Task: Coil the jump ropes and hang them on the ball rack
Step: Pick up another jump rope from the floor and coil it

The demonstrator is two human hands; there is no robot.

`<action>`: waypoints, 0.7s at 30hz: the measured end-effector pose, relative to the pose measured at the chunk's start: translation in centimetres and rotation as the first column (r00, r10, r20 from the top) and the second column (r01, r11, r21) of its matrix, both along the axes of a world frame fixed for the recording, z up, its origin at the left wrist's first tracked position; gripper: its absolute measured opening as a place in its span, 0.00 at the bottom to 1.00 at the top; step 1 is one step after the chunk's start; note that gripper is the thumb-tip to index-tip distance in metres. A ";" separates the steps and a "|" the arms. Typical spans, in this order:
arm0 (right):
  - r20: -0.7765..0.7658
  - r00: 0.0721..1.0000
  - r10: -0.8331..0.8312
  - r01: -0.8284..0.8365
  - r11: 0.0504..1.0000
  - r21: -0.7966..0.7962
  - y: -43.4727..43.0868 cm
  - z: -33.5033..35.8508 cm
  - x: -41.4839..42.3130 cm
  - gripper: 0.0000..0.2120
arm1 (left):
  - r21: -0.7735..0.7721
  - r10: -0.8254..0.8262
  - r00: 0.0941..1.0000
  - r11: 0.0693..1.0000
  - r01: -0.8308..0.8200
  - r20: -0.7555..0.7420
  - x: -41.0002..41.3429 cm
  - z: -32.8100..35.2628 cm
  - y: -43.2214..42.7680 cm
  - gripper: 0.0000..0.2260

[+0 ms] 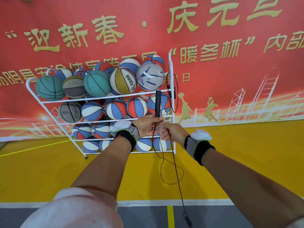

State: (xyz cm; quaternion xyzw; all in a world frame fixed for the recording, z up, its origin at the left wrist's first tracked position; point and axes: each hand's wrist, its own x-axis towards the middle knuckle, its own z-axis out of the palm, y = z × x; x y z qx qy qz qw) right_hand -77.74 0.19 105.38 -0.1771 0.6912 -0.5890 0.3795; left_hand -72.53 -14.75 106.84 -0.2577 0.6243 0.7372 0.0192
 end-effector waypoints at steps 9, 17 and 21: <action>-0.263 0.961 -0.082 0.042 0.987 -0.153 -2.1 3.7 1.4 0.13 | 0.474 0.335 0.938 0.815 -0.334 0.085 0.8 -3.3 1.0 0.08; -0.164 0.983 0.081 -0.146 0.887 -0.438 -1.0 7.7 2.2 0.17 | 0.492 0.439 0.844 0.687 -0.536 0.307 0.4 -11.7 -0.7 0.09; -0.223 0.911 0.348 -0.405 0.859 -0.313 1.0 8.1 1.6 0.16 | 0.468 0.509 0.829 0.689 -0.554 0.233 0.2 -11.5 -1.7 0.10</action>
